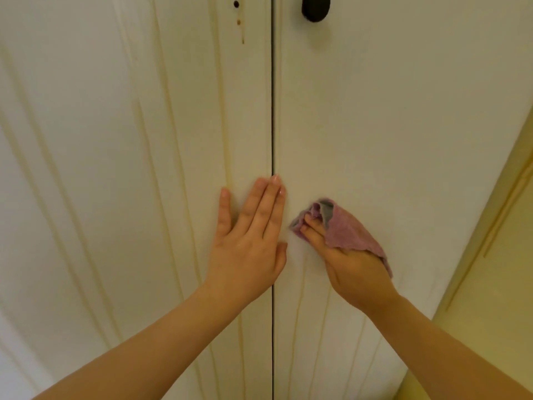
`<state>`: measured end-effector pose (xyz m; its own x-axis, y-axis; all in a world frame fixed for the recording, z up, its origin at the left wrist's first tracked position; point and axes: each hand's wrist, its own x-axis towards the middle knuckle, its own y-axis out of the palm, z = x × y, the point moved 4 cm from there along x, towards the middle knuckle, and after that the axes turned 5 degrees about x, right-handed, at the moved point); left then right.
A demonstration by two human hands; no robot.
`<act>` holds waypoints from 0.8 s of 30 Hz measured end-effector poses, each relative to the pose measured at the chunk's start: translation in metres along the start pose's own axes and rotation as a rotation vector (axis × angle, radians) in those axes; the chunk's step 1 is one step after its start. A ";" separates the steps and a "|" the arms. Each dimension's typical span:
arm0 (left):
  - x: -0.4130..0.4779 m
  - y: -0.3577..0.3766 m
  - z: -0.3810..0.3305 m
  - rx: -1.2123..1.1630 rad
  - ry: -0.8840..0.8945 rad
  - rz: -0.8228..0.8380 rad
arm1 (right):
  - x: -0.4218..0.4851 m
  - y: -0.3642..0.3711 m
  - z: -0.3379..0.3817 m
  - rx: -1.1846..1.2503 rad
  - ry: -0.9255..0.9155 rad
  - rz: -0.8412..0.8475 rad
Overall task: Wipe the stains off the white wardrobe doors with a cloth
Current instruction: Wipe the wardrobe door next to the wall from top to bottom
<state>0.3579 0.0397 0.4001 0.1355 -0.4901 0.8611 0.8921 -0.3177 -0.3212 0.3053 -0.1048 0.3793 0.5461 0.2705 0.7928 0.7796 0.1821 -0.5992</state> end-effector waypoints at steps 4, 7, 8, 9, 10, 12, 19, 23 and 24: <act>-0.005 0.002 -0.003 -0.008 0.017 -0.017 | -0.005 0.010 -0.002 -0.017 -0.024 -0.055; -0.016 0.008 -0.008 0.047 0.027 -0.041 | -0.008 0.020 -0.004 -0.008 -0.036 -0.128; -0.022 0.009 -0.011 0.056 0.027 -0.044 | -0.008 0.024 -0.004 -0.010 -0.025 -0.148; -0.030 0.009 -0.015 0.064 0.022 -0.053 | -0.010 0.028 -0.003 -0.019 -0.008 -0.171; -0.039 0.009 -0.020 0.079 0.023 -0.085 | -0.013 0.030 0.001 -0.031 -0.014 -0.201; -0.038 0.010 -0.021 0.073 0.035 -0.065 | -0.003 0.030 -0.003 -0.014 0.002 -0.169; -0.043 0.001 -0.029 0.242 0.044 0.044 | -0.019 0.002 -0.001 -0.244 -0.054 -0.419; -0.055 0.011 -0.034 0.247 0.000 0.161 | -0.052 -0.009 0.001 -0.089 0.065 -0.661; -0.057 0.016 -0.034 0.248 0.004 0.208 | -0.060 -0.009 0.000 -0.081 0.073 -0.735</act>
<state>0.3497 0.0347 0.3321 0.3246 -0.5273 0.7852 0.9235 -0.0028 -0.3837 0.2658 -0.1225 0.3373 -0.1083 0.0415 0.9933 0.9705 0.2211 0.0965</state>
